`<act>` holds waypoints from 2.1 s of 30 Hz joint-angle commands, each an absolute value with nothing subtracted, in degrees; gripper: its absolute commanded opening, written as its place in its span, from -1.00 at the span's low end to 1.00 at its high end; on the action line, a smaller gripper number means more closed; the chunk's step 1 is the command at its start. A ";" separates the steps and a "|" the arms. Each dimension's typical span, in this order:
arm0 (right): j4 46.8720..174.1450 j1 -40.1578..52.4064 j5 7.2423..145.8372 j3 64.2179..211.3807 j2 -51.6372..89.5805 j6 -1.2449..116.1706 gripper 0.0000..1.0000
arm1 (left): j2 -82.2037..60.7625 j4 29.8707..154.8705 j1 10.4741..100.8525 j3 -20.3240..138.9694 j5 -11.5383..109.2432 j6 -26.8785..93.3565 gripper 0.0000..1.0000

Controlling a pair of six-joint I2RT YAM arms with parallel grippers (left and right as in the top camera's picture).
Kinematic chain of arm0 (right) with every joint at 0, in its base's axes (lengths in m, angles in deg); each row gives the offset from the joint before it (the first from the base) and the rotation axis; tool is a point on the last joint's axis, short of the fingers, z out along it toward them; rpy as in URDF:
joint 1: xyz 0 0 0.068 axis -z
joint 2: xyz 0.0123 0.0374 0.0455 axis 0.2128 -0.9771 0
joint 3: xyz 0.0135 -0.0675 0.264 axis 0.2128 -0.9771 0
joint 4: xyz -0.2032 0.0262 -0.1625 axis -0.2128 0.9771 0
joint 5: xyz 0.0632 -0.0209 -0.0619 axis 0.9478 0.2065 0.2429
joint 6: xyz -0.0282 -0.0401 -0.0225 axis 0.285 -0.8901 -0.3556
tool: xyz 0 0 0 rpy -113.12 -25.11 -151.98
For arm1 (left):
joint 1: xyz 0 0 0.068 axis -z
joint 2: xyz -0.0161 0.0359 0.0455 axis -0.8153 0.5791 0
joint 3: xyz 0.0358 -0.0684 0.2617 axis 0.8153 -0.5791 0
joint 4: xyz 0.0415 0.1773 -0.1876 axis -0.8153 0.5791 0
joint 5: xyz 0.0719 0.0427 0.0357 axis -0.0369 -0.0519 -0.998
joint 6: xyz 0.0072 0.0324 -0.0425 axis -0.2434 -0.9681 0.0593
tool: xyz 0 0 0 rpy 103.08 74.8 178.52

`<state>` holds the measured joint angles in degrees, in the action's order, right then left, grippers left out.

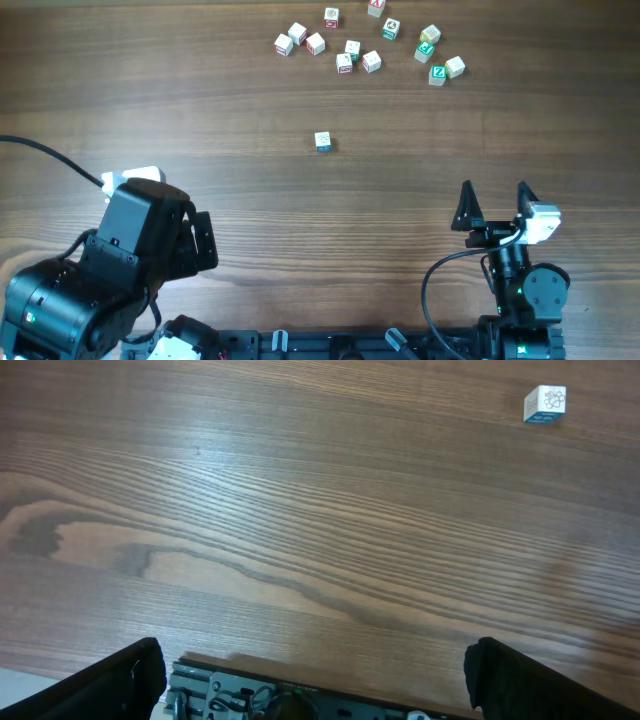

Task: Form a horizontal line
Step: 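Release the block and retract the left gripper toward the front, then reach the right gripper into the block cluster and grasp a block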

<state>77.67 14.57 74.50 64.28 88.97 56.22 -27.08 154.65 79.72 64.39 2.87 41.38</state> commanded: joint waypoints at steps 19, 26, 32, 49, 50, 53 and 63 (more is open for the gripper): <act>74.50 14.33 98.58 77.46 73.21 85.11 0.99 | -27.19 154.65 79.74 63.89 2.73 40.92 1.00; 84.12 14.33 102.78 99.63 41.52 78.01 0.99 | -27.19 154.65 79.74 63.89 2.73 40.92 1.00; 103.11 12.19 106.28 125.29 14.94 73.27 0.99 | -27.19 154.65 79.74 63.89 2.73 40.92 1.00; 90.48 -2.43 88.16 151.56 -15.33 78.05 0.98 | -27.19 154.65 79.74 63.89 2.73 40.92 1.00; 92.36 -3.96 84.94 154.66 -18.33 77.27 0.99 | -27.19 154.65 79.74 63.89 2.73 40.90 1.00; 95.20 -6.80 80.44 161.42 -26.26 73.55 0.99 | -27.19 154.65 79.74 63.89 2.73 40.90 1.00; 85.62 -8.57 72.11 165.07 -43.75 73.88 0.98 | -27.19 154.65 79.74 63.89 2.73 40.92 1.00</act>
<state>88.92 -8.51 74.61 163.56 -40.38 73.86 -27.10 154.61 79.72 64.13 2.89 41.38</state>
